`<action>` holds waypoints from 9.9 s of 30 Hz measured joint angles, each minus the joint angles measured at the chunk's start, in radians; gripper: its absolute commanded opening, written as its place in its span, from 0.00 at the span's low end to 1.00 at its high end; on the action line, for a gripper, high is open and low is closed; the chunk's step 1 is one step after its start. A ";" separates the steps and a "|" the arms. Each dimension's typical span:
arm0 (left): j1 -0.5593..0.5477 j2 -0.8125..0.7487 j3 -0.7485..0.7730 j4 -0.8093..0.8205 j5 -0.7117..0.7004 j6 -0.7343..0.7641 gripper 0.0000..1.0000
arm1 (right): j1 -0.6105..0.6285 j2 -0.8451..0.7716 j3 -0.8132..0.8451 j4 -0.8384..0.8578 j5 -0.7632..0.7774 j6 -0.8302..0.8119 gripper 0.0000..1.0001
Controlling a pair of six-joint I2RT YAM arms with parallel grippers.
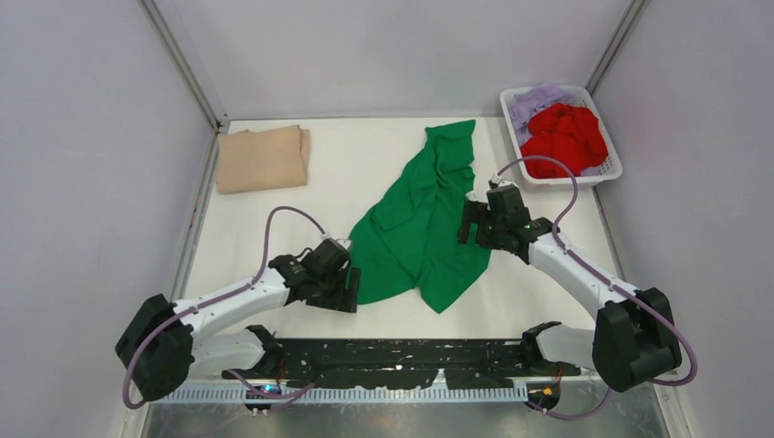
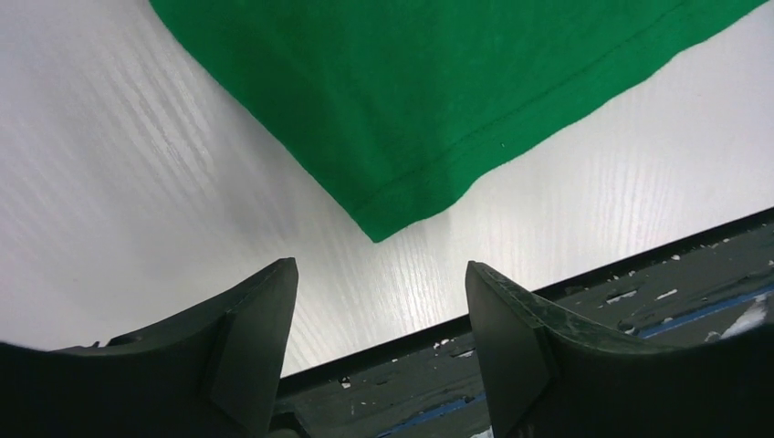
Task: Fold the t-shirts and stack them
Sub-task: Flatten out the tshirt
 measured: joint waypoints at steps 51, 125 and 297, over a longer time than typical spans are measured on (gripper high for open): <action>0.051 -0.073 0.017 0.158 0.042 -0.061 0.00 | 0.661 0.106 -0.112 -0.060 0.161 0.295 0.23; 0.621 0.623 0.960 0.038 -0.356 0.054 0.82 | 0.020 0.468 0.964 -0.063 0.306 -0.562 0.16; 0.431 0.428 0.443 0.077 0.039 0.028 1.00 | -0.079 0.614 0.737 -0.017 -0.011 -0.045 0.95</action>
